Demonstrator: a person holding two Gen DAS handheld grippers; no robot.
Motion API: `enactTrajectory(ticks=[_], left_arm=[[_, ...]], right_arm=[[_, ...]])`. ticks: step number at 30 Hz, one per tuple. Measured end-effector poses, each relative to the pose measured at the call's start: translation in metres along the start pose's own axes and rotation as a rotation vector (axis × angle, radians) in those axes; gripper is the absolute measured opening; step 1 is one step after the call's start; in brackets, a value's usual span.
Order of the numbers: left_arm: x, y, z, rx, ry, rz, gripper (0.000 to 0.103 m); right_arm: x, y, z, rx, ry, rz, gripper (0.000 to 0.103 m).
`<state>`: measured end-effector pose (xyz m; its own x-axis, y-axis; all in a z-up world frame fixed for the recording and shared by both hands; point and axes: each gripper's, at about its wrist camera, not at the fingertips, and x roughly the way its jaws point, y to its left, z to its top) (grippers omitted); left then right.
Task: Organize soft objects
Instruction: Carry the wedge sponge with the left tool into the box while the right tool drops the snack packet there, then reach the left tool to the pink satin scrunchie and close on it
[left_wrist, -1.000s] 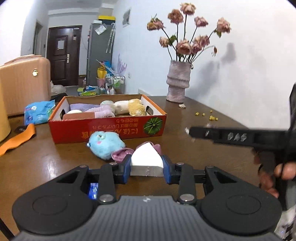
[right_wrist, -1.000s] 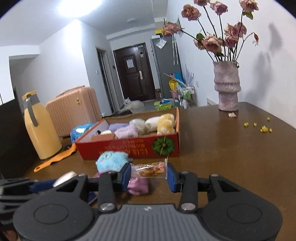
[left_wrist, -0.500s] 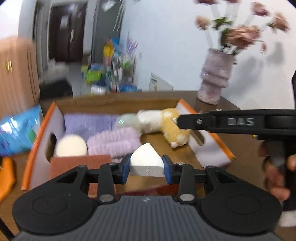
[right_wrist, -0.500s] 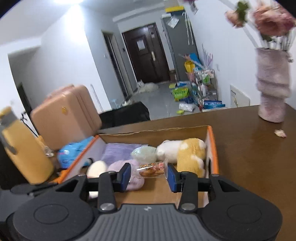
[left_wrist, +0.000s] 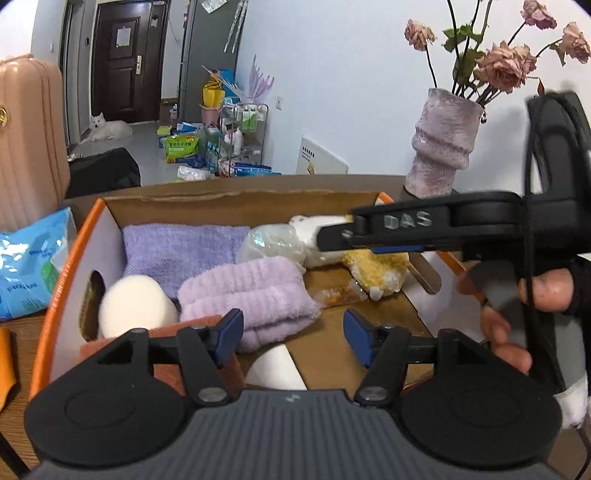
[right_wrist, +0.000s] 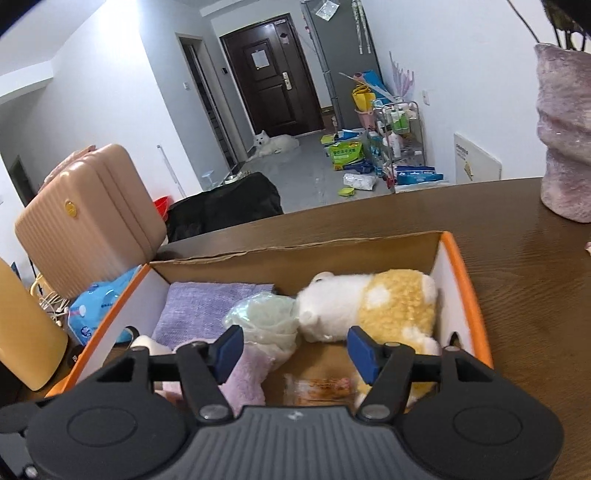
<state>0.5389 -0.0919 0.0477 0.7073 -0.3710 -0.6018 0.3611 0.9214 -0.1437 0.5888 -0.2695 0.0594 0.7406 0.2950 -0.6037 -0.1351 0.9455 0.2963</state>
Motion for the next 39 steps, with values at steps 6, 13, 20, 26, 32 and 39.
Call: enactTrajectory(ticks=[6, 13, 20, 26, 32, 39], left_arm=[[-0.053, -0.001, 0.0, -0.021, -0.045, 0.045, 0.068], [-0.171, -0.03, -0.07, -0.032, -0.16, 0.055, 0.078], [-0.252, -0.054, -0.141, -0.085, -0.2, 0.15, 0.085], [-0.288, -0.085, -0.202, -0.095, -0.191, 0.199, 0.088], [-0.297, -0.101, -0.226, -0.093, -0.154, 0.175, 0.088], [-0.296, -0.112, -0.238, -0.072, -0.139, 0.156, 0.089]], right_arm=[[-0.065, -0.003, -0.005, -0.032, -0.048, -0.007, 0.064], [-0.176, 0.019, -0.072, -0.126, -0.136, 0.055, 0.073], [-0.265, 0.033, -0.168, -0.139, -0.25, 0.13, 0.079], [-0.306, 0.035, -0.255, -0.124, -0.277, 0.131, 0.079], [-0.323, 0.043, -0.313, -0.187, -0.317, -0.013, 0.086], [-0.33, 0.037, -0.331, -0.184, -0.285, -0.057, 0.09]])
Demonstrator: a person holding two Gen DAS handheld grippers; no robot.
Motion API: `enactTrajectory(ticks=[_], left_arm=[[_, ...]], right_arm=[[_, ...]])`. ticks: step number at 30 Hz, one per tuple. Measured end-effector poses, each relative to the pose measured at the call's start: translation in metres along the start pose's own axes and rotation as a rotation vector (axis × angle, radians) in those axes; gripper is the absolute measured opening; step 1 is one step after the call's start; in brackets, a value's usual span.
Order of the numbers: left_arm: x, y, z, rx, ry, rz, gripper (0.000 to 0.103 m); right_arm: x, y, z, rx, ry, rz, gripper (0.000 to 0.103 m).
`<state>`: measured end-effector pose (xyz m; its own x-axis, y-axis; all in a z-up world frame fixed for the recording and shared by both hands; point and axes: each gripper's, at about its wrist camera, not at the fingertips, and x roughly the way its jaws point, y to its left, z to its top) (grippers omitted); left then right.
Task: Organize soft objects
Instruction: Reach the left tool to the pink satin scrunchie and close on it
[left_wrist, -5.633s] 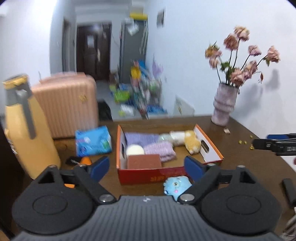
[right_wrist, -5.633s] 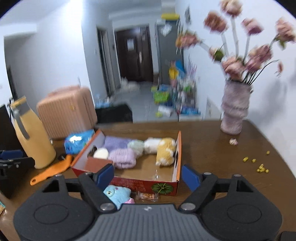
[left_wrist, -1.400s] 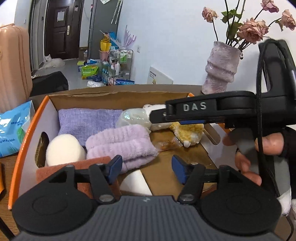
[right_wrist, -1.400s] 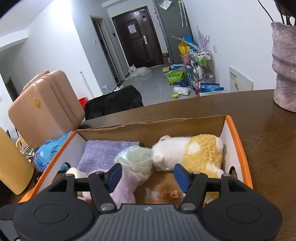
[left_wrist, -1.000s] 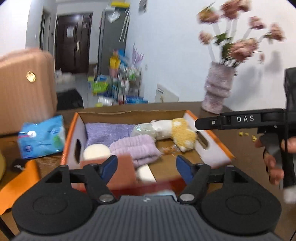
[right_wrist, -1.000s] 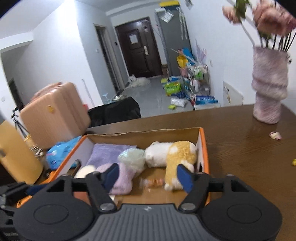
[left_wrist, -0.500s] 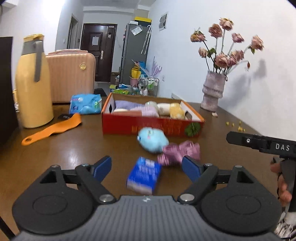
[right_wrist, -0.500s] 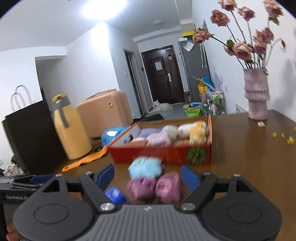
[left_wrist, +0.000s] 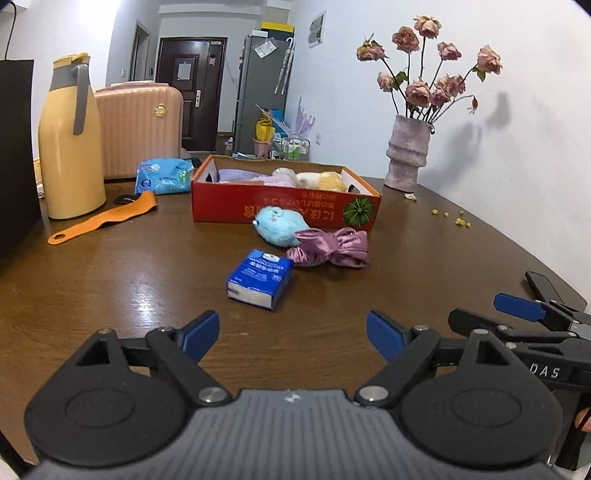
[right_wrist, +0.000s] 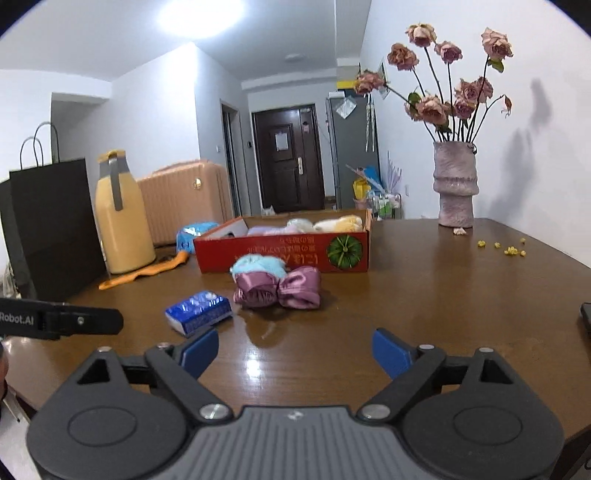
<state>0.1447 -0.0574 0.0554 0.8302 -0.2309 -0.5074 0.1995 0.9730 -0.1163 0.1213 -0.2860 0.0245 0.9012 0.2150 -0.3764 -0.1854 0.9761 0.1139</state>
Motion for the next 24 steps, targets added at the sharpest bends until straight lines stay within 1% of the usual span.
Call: enactTrajectory(ticks=[3, 5, 7, 8, 9, 10, 11, 12, 14, 15, 17, 18, 19, 21, 23, 24], left_arm=[[0.009, 0.0, 0.0, -0.008, 0.017, -0.007, 0.089], [0.017, 0.001, 0.003, -0.019, 0.026, -0.011, 0.089], [0.027, 0.001, 0.01, -0.02, 0.026, -0.024, 0.089], [0.033, 0.001, 0.015, -0.017, 0.024, -0.035, 0.089], [0.04, 0.001, 0.021, -0.012, 0.023, -0.05, 0.088], [0.047, 0.001, 0.026, -0.005, 0.028, -0.061, 0.087], [0.06, 0.001, 0.035, 0.007, 0.043, -0.074, 0.085], [0.071, 0.0, 0.042, 0.018, 0.053, -0.08, 0.084], [0.093, -0.002, 0.056, 0.044, 0.076, -0.081, 0.074], [0.103, -0.002, 0.063, 0.056, 0.076, -0.086, 0.073], [0.127, -0.002, 0.078, 0.072, 0.077, -0.126, 0.072], [0.14, -0.002, 0.085, 0.069, 0.096, -0.138, 0.071], [0.152, 0.0, 0.09, 0.058, 0.116, -0.151, 0.066], [0.178, 0.003, 0.096, 0.029, 0.165, -0.186, 0.063], [0.201, 0.011, 0.095, -0.022, 0.223, -0.222, 0.051], [0.21, 0.013, 0.094, -0.039, 0.251, -0.236, 0.048]], right_arm=[[0.008, 0.0, -0.002, 0.02, 0.05, 0.031, 0.09], [0.017, -0.001, -0.001, 0.047, 0.081, 0.027, 0.09], [0.027, -0.004, 0.002, 0.065, 0.089, 0.044, 0.088], [0.032, -0.008, 0.004, 0.075, 0.083, 0.056, 0.086], [0.038, -0.012, 0.008, 0.082, 0.083, 0.069, 0.081], [0.044, -0.015, 0.012, 0.093, 0.088, 0.08, 0.078], [0.054, -0.02, 0.018, 0.115, 0.105, 0.085, 0.074], [0.064, -0.024, 0.025, 0.135, 0.124, 0.084, 0.073], [0.086, -0.031, 0.039, 0.152, 0.141, 0.072, 0.073], [0.095, -0.033, 0.045, 0.151, 0.143, 0.063, 0.073], [0.123, -0.037, 0.059, 0.147, 0.152, 0.056, 0.073], [0.135, -0.039, 0.064, 0.151, 0.164, 0.056, 0.072], [0.149, -0.041, 0.068, 0.163, 0.178, 0.061, 0.071], [0.18, -0.046, 0.077, 0.197, 0.219, 0.074, 0.066], [0.202, -0.048, 0.081, 0.221, 0.235, 0.076, 0.062], [0.21, -0.047, 0.082, 0.222, 0.243, 0.075, 0.06]])
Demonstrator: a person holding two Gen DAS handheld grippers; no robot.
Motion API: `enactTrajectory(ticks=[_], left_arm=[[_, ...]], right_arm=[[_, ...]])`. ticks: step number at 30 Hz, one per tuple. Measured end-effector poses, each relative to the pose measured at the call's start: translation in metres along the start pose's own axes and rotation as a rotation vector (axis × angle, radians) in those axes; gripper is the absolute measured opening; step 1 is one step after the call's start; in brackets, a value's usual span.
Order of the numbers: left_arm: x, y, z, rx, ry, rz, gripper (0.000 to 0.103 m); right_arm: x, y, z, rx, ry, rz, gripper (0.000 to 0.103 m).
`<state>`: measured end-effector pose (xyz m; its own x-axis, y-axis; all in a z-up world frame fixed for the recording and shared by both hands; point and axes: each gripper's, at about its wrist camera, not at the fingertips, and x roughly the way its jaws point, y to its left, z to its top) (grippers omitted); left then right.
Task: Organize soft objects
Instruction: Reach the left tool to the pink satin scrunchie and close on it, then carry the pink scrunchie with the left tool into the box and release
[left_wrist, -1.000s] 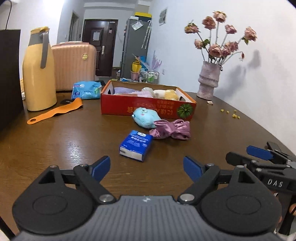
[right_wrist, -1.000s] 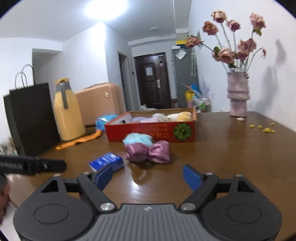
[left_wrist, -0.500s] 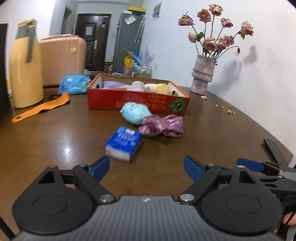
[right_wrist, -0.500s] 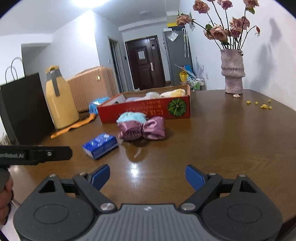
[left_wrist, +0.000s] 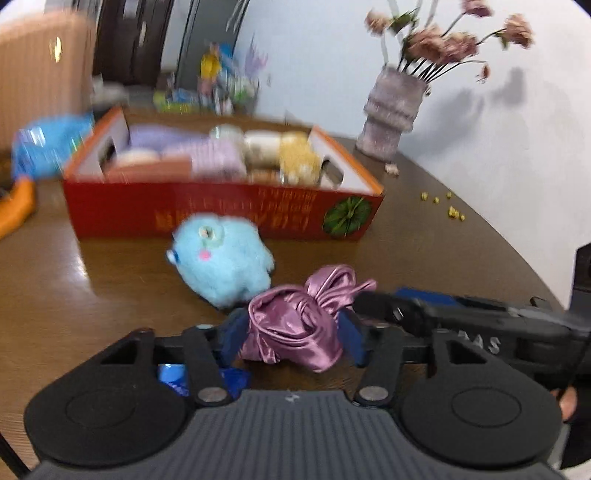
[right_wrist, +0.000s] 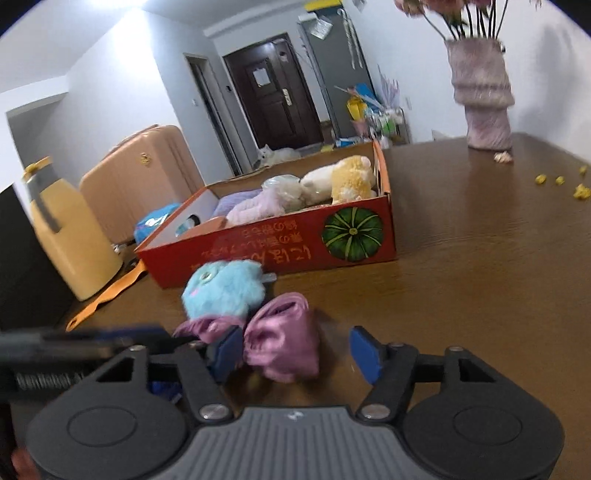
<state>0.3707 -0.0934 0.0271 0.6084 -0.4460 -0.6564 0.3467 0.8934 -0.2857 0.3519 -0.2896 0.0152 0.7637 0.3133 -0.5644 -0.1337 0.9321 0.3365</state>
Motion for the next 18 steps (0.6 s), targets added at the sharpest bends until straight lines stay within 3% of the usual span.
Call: enactTrajectory(ticks=[1, 3, 9, 12, 18], left_arm=[[0.007, 0.004, 0.0, -0.014, 0.018, -0.012, 0.044], [0.015, 0.011, 0.0, -0.027, 0.032, -0.021, 0.037], [0.014, 0.017, -0.001, -0.048, 0.017, -0.051, 0.024], [0.009, 0.013, -0.003, -0.05, 0.009, -0.06, 0.019], [-0.022, -0.005, -0.014, -0.043, -0.036, -0.072, 0.018]], right_arm=[[0.008, 0.0, 0.002, 0.002, 0.012, -0.002, 0.059], [0.021, 0.001, 0.003, 0.009, 0.043, 0.004, 0.044], [0.027, 0.005, 0.004, -0.002, 0.04, 0.016, 0.029], [0.02, 0.007, 0.003, 0.006, 0.035, 0.017, 0.022], [-0.016, 0.012, -0.005, 0.013, -0.002, 0.031, 0.02]])
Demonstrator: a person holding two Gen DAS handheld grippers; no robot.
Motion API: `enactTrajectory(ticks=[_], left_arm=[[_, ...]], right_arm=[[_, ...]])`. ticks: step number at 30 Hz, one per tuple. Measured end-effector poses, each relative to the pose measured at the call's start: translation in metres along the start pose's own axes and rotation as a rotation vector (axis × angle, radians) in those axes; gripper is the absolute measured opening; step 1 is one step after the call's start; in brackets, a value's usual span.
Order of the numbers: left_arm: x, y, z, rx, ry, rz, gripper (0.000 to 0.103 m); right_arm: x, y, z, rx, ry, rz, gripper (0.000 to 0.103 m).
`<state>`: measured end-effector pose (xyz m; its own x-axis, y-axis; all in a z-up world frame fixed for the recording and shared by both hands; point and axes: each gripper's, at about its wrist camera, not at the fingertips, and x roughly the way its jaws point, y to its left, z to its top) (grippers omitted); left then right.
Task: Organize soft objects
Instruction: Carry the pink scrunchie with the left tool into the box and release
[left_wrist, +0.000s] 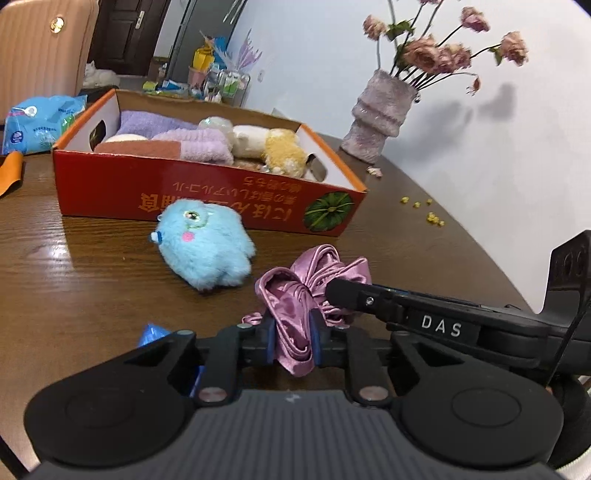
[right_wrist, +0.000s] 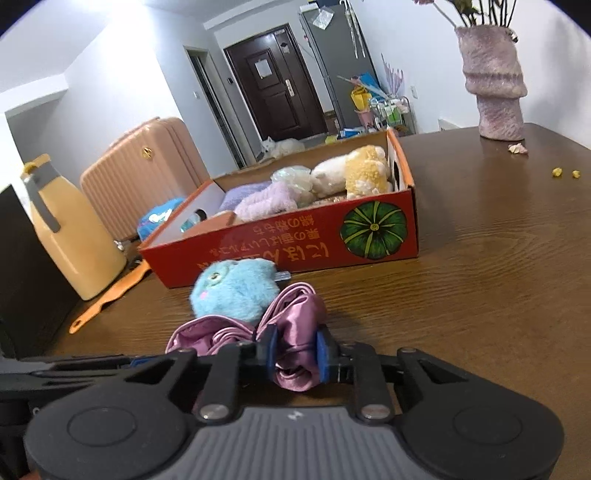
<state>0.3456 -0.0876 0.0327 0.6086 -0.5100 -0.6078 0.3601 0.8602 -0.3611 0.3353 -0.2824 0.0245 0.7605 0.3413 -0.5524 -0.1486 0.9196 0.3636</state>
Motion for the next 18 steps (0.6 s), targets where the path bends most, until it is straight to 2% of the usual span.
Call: enactTrajectory(ticks=[5, 8, 14, 18], left_arm=[[-0.032, -0.019, -0.021, 0.004, -0.04, -0.011, 0.018], [-0.05, -0.033, -0.029, 0.041, -0.064, -0.011, 0.018], [-0.085, -0.059, -0.03, 0.103, -0.137, -0.059, 0.018], [-0.09, -0.063, -0.025, 0.12, -0.149, -0.079, 0.018]], right_arm=[[-0.042, 0.007, -0.02, 0.013, -0.038, 0.011, 0.02], [-0.068, 0.01, -0.029, 0.015, -0.069, 0.013, 0.019], [-0.117, 0.017, -0.03, 0.006, -0.169, 0.016, 0.019], [-0.127, 0.019, -0.026, -0.001, -0.196, 0.011, 0.019]])
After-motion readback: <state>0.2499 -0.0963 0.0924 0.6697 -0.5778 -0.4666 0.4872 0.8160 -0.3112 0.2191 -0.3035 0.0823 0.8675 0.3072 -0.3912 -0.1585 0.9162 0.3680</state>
